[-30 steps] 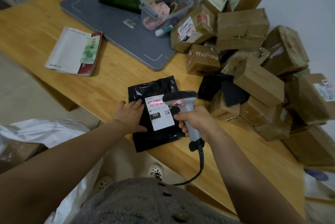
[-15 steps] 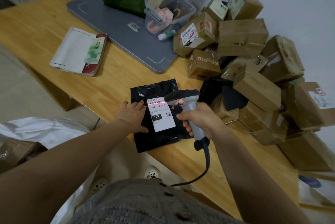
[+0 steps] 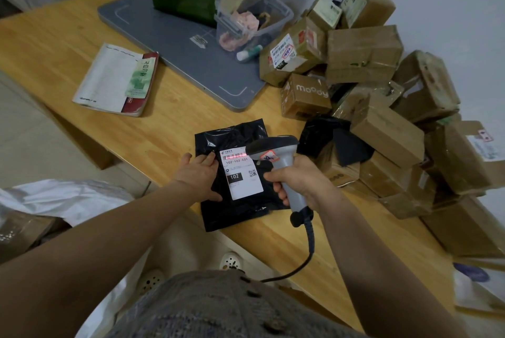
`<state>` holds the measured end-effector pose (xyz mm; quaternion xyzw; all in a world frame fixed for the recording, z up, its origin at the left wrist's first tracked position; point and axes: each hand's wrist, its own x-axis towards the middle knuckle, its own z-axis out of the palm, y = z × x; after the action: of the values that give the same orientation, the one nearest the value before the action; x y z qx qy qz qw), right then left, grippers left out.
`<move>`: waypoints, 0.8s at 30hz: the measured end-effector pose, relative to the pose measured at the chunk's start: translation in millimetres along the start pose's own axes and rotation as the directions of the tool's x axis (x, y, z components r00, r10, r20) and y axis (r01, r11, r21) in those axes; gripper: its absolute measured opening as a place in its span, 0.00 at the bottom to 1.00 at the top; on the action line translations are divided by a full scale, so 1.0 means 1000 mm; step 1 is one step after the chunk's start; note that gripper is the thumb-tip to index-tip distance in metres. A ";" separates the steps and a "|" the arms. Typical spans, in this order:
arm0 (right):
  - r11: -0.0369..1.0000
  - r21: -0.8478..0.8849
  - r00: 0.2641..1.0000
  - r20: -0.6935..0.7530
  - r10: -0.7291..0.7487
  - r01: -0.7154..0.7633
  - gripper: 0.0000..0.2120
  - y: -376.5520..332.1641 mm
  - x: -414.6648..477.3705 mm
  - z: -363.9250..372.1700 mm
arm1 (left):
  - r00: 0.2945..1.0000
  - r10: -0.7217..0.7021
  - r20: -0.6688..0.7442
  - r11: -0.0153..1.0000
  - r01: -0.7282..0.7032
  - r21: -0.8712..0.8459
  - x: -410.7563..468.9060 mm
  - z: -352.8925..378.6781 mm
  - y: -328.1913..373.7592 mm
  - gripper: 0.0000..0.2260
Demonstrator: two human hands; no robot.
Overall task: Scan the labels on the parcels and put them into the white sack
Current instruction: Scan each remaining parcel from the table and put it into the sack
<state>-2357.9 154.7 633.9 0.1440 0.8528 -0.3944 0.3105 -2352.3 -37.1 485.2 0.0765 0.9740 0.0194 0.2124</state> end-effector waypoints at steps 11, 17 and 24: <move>0.990 0.144 1.000 -0.002 0.001 -0.001 0.07 0.016 0.009 -0.003 | 0.884 -0.467 0.026 0.786 0.428 -0.447 -0.004 -0.017 0.005 0.28; 0.983 0.182 0.999 0.036 -0.003 -0.004 0.07 0.017 0.016 0.006 | 0.906 -0.415 0.086 0.764 0.399 -0.507 -0.002 -0.016 0.007 0.08; 0.988 0.142 0.984 0.155 -0.085 0.063 0.08 -0.007 0.027 0.035 | 0.786 -0.613 -0.086 0.457 0.264 -0.849 -0.051 -0.006 -0.054 0.07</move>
<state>-2367.4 123.8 602.7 0.1006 0.8009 -0.4733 0.3528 -2316.7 -98.6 507.5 -0.2923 0.8623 0.4126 0.0271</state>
